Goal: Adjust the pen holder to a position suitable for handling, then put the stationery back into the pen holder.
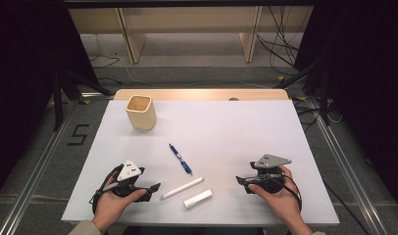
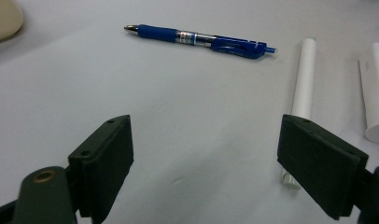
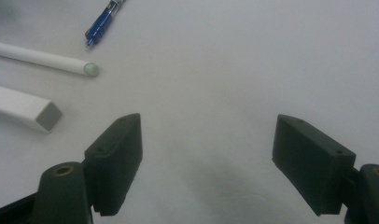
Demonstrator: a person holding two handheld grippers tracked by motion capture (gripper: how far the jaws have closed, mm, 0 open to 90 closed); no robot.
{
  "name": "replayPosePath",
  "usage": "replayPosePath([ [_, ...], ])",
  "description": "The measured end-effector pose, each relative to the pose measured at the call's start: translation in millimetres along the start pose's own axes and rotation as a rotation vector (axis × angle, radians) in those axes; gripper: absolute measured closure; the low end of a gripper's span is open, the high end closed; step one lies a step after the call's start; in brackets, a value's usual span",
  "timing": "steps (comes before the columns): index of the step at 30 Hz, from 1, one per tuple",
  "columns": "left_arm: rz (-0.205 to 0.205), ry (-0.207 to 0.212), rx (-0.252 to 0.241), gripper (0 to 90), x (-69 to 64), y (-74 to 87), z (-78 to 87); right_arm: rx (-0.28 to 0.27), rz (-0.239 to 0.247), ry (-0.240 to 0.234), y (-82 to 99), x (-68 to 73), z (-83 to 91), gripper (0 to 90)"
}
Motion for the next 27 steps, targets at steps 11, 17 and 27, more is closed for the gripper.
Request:
replayPosePath([
  [11, 0.005, -0.008, 0.004, 18.0, 0.9, 0.4, -1.1, -0.005, 0.0, 0.002, 0.2, -1.1, 1.1, 24.3],
  [17, 0.004, -0.011, 0.003, 18.0, 1.3, -0.1, -1.1, -0.008, 0.003, 0.006, -0.6, -1.4, 1.2, 24.0],
  [27, 0.012, -0.008, -0.002, 22.1, -2.1, -4.5, -1.5, -0.008, 0.008, 0.007, -0.8, -2.0, -0.2, 24.0],
])
Point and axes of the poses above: each handheld gripper's, and its own axes: z roughly backward along the jaws, y roughly out of its underside, x roughly to its left, the point moved 10 cm from there along -z, roughly forward along the jaws, and after that the axes turned 1 degree about -y, right-handed, at the moved point
